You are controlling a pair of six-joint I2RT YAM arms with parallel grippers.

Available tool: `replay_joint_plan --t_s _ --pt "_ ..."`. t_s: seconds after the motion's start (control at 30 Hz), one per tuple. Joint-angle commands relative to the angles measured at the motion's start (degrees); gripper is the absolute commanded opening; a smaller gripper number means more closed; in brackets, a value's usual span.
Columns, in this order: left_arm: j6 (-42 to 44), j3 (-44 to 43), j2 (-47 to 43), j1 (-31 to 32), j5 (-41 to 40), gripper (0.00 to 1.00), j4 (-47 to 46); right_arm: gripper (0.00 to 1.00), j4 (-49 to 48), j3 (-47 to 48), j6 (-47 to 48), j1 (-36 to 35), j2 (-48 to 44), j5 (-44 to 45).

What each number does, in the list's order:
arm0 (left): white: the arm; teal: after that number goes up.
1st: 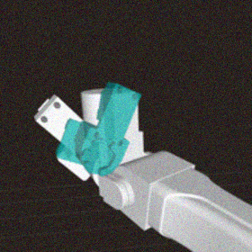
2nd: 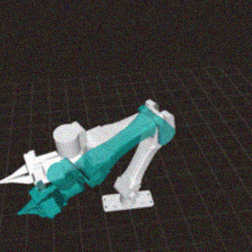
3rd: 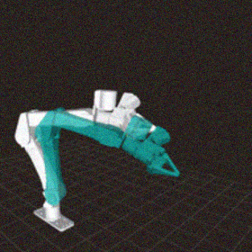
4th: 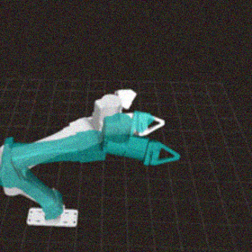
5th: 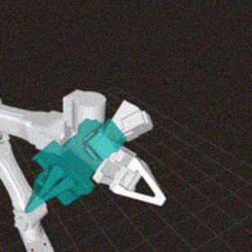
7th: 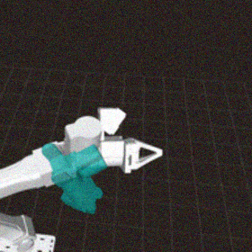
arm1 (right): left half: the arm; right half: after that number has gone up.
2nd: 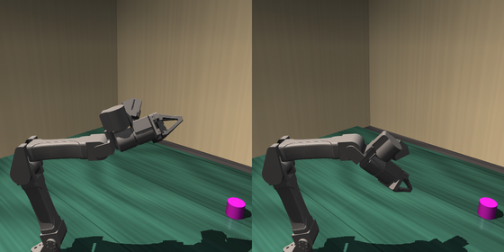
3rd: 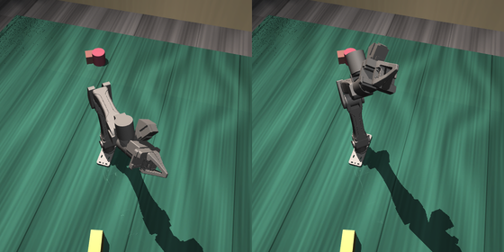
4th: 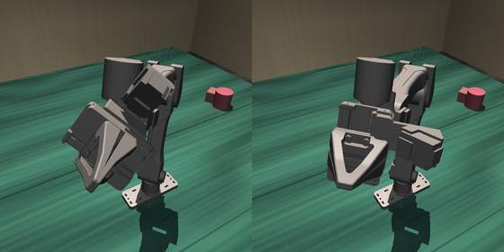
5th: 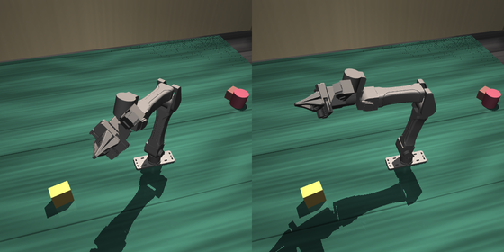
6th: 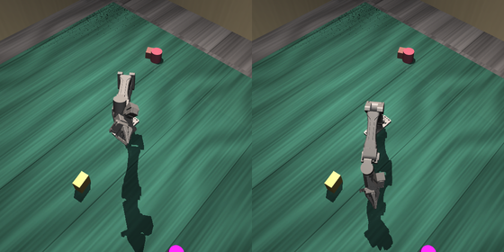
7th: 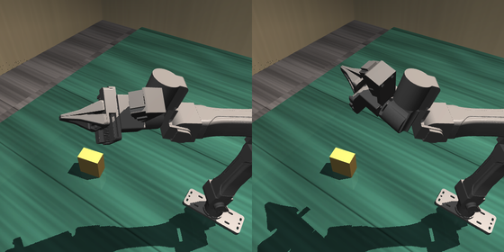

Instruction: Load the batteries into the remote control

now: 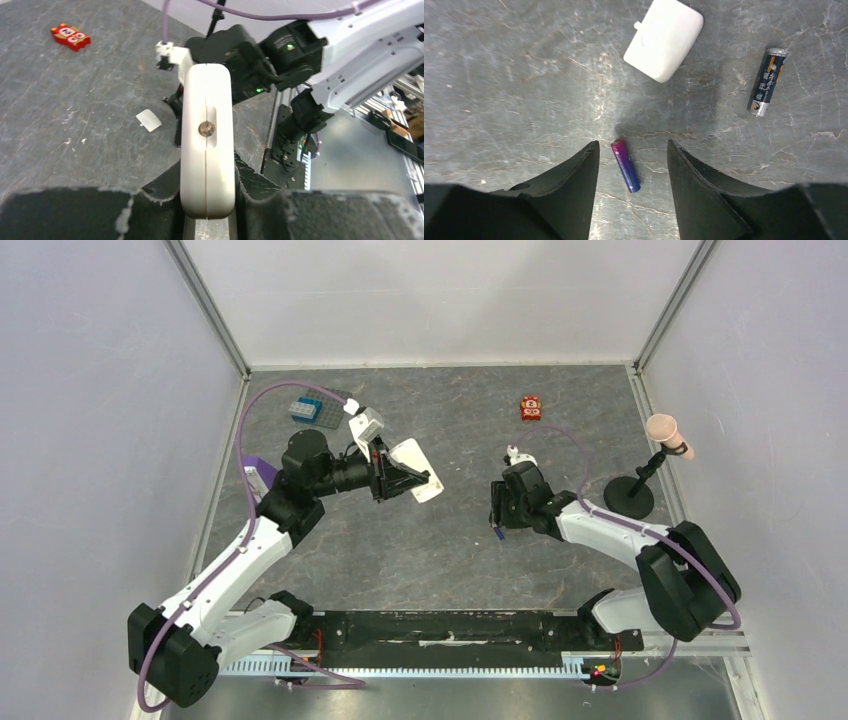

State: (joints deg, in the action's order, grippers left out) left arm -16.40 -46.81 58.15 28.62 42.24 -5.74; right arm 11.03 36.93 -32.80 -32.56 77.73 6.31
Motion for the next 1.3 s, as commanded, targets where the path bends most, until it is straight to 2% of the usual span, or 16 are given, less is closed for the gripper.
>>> replay_joint_plan --t_s 0.0,0.23,0.5,0.8,1.0,1.1,1.17,1.27 --pt "3.4 -1.2 -0.9 -0.2 5.7 0.02 -2.8 0.53 4.2 4.2 3.3 -1.4 3.2 3.3" --pt "3.0 -1.7 -0.6 -0.2 5.3 0.02 -2.6 0.50 5.1 6.0 4.2 -3.9 5.5 3.8" --pt "3.1 -1.8 -0.6 -0.2 2.2 0.02 -1.0 0.31 7.2 7.3 5.0 -6.0 7.3 5.7" --pt "3.5 -1.9 -0.6 -0.2 -0.1 0.02 0.3 0.31 15.5 9.9 6.2 -7.3 9.6 6.4" --pt "4.1 -2.0 -0.9 -0.2 -1.0 0.02 1.3 0.30 16.0 8.6 6.2 -7.4 10.2 5.6" --pt "4.0 -2.1 -0.8 -0.2 -1.3 0.02 1.3 0.22 15.1 8.5 6.1 -7.4 10.6 4.8" --pt "3.9 -2.1 -1.0 -0.2 -1.8 0.02 1.5 0.09 14.1 8.3 5.9 -7.3 10.4 4.5" --pt "3.9 -2.0 -1.3 -0.2 -3.1 0.02 1.7 0.01 11.2 7.5 5.9 -7.4 8.0 3.3"
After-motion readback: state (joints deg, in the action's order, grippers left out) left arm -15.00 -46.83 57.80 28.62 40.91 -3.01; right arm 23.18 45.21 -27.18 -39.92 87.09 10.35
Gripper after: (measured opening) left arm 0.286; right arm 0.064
